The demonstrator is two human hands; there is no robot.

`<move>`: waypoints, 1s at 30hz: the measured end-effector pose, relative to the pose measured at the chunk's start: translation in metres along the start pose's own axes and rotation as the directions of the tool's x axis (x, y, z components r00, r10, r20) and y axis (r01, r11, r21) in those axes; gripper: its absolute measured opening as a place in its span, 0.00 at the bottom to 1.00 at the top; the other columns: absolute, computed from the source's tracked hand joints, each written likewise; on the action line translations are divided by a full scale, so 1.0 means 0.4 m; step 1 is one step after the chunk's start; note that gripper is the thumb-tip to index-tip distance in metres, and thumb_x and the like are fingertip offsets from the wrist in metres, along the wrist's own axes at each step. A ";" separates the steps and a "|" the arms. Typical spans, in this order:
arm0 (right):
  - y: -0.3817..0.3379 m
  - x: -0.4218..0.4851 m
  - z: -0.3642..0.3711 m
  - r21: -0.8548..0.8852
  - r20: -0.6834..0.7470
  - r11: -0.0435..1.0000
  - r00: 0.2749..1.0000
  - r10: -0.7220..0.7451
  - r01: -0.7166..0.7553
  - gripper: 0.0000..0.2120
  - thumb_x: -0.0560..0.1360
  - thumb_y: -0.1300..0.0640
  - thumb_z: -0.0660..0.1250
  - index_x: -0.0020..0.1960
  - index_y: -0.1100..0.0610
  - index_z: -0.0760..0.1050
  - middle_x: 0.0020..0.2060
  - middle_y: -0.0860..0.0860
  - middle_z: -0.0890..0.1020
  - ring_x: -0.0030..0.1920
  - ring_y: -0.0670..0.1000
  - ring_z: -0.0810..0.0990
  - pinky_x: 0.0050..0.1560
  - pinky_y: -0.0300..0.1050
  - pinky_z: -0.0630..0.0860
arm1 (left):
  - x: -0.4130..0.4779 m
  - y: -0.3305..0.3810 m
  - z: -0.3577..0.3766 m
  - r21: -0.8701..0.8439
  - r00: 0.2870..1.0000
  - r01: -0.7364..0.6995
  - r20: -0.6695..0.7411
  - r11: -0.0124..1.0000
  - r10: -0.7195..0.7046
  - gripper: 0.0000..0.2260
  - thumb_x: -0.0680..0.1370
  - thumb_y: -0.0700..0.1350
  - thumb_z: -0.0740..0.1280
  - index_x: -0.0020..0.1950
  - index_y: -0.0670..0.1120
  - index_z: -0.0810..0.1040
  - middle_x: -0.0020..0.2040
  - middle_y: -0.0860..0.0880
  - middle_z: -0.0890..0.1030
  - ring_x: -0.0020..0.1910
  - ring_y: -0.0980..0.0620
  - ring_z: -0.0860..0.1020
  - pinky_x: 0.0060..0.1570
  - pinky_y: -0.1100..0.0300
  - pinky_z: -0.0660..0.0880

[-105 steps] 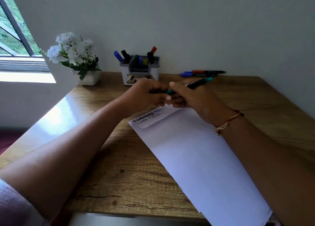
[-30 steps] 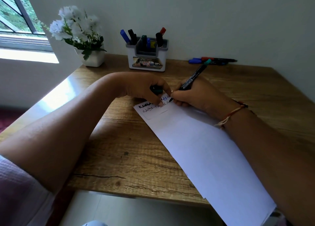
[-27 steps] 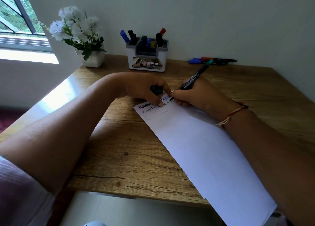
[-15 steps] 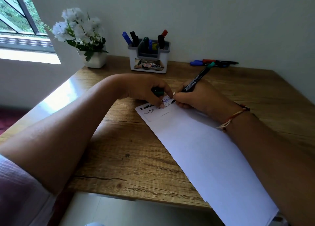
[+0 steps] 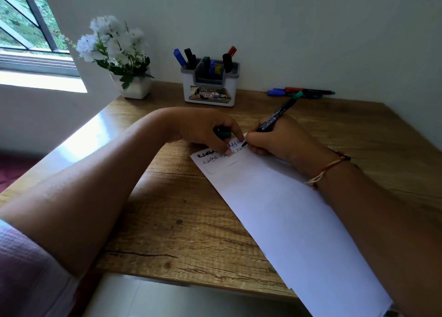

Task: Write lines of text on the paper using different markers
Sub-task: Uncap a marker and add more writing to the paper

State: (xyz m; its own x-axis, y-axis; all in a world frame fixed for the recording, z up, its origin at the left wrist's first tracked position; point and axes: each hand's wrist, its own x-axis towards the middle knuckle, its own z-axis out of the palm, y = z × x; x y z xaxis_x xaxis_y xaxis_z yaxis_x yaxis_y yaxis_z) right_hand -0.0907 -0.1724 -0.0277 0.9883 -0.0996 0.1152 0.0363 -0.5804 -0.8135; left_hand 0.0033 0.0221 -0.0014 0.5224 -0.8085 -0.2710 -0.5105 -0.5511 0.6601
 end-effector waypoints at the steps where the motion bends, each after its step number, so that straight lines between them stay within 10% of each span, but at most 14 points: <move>1: 0.000 0.000 0.000 0.001 0.008 1.000 1.000 0.001 -0.001 0.07 0.71 0.59 0.71 0.40 0.62 0.82 0.32 0.56 0.85 0.29 0.45 0.80 0.33 0.39 0.78 | 0.000 0.001 0.000 0.005 1.000 0.000 0.000 1.000 0.000 0.16 0.75 0.46 0.74 0.56 0.64 0.77 0.54 0.56 0.81 0.47 0.60 0.83 0.39 0.71 0.77; 30: 0.008 0.005 -0.005 -0.021 -0.020 1.000 1.000 0.017 -0.017 0.11 0.71 0.54 0.71 0.40 0.63 0.81 0.32 0.58 0.84 0.30 0.48 0.80 0.36 0.46 0.78 | -0.002 0.006 0.001 0.015 1.000 0.007 -0.006 1.000 -0.007 0.17 0.75 0.46 0.74 0.61 0.60 0.76 0.56 0.57 0.79 0.49 0.56 0.82 0.40 0.72 0.77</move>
State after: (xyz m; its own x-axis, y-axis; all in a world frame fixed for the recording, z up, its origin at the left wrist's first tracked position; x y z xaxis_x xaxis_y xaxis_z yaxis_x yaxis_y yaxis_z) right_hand -0.0889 -0.1763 -0.0289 0.9856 -0.1258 0.1128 0.0160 -0.5953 -0.8033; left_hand 0.0014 0.0214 0.0002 0.5297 -0.8037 -0.2712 -0.5174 -0.5595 0.6475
